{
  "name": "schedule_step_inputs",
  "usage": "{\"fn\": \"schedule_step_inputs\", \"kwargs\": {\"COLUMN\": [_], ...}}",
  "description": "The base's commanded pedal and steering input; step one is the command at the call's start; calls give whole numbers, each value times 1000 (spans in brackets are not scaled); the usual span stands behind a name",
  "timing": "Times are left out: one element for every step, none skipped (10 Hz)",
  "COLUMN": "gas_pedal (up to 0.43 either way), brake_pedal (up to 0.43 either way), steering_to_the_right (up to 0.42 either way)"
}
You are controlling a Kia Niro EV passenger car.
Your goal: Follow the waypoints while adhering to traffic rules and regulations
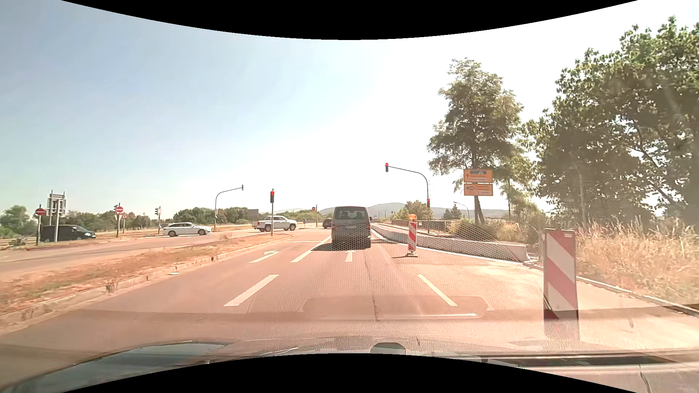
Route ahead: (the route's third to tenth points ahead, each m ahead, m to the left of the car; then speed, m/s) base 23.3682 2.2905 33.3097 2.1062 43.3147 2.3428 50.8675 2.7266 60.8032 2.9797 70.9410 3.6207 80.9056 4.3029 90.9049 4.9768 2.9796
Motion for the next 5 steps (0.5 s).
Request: {"fn": "schedule_step_inputs", "kwargs": {"gas_pedal": [0,0,0,0,0], "brake_pedal": [0,0,0,0,0], "steering_to_the_right": [-3,-3,-3,-3,-3]}}
